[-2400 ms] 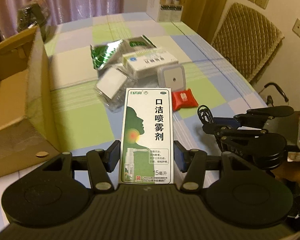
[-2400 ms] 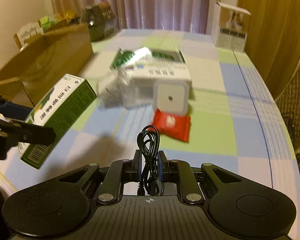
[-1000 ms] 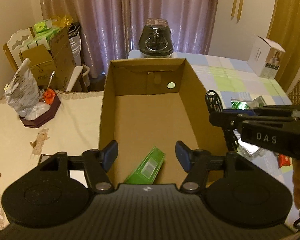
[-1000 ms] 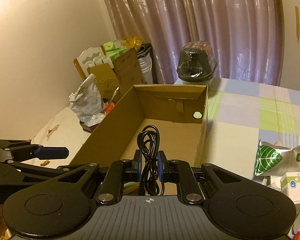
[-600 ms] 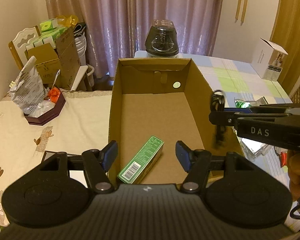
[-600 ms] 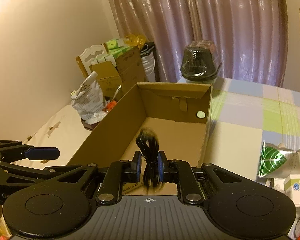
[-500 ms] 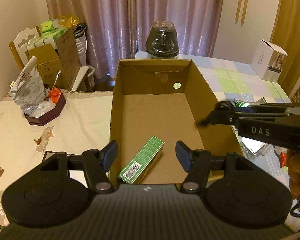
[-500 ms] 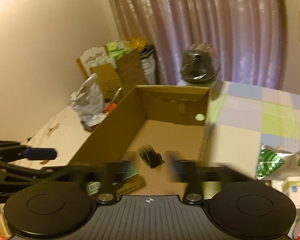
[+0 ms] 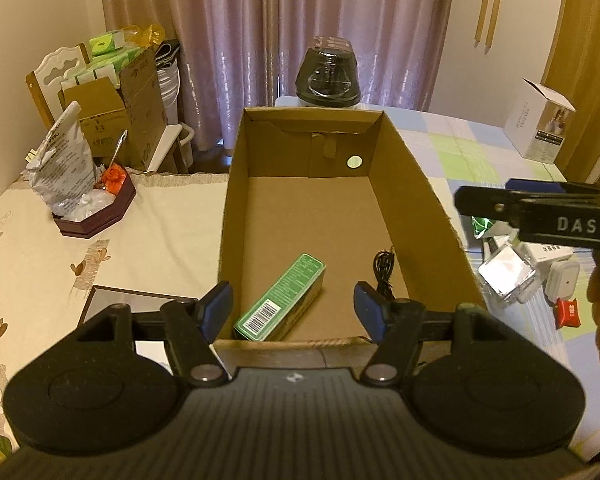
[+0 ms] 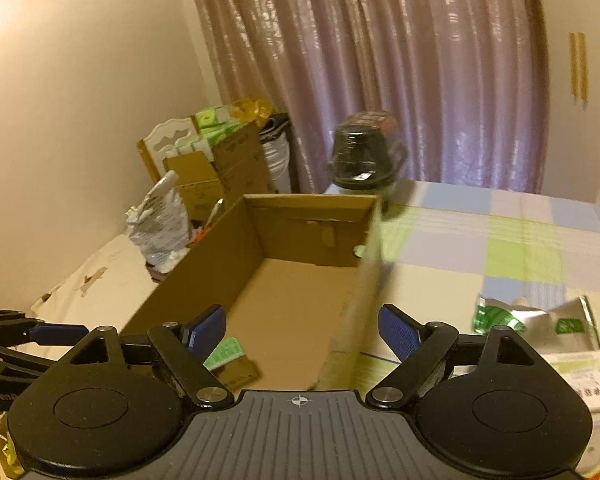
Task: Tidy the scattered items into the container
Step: 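Return both tools to the remaining items on the table, then grasp the clear plastic tray with the left tool while the right tool grasps the red candy packet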
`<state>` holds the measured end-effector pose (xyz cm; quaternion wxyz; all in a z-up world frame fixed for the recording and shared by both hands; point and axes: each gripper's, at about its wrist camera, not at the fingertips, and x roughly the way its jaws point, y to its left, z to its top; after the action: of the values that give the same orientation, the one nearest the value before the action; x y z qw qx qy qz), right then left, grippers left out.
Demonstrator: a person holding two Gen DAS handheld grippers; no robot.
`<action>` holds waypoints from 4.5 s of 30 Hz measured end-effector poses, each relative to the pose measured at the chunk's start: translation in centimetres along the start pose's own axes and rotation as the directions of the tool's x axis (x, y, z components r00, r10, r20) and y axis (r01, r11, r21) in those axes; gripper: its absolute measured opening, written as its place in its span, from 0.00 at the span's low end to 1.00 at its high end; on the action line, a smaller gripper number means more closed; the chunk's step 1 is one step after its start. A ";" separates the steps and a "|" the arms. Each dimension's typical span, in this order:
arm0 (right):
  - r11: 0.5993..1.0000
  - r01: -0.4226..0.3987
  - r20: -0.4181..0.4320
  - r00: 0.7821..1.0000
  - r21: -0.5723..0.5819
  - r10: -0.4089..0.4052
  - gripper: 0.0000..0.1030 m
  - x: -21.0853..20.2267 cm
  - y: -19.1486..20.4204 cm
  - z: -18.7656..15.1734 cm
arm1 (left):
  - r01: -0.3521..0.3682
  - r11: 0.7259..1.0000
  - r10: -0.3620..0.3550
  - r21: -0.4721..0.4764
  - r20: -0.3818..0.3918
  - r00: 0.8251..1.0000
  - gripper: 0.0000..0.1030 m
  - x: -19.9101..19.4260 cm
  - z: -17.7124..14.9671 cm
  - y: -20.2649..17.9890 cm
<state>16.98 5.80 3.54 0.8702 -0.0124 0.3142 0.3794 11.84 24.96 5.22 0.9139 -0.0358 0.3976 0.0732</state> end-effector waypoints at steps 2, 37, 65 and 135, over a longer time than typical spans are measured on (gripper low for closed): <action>1.000 0.019 0.001 1.000 0.008 -0.019 0.86 -1.1 -0.9 -0.5 | 0.005 1.000 -0.005 0.008 0.003 1.000 0.65 -0.3 -0.2 -0.5; 0.884 0.371 -0.158 0.927 0.283 -0.339 0.87 -18.6 -16.4 -15.3 | 0.315 0.897 -0.319 0.309 -0.042 0.947 0.99 -4.0 -5.6 -23.0; 0.908 0.386 -0.196 0.915 0.164 -0.354 0.87 -9.7 -20.6 -16.2 | 0.238 0.922 -0.184 0.305 -0.194 0.963 0.99 13.0 -2.1 -26.7; 0.895 0.433 -0.232 0.886 0.104 -0.402 0.55 -10.4 -21.0 -19.2 | 0.289 0.904 -0.188 0.314 -0.316 0.930 0.70 13.0 -8.5 -30.0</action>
<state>15.35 -20.96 -10.68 0.8929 -0.0520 0.4199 0.1542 19.32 -4.37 -9.84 0.8420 0.0711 0.5213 -0.1191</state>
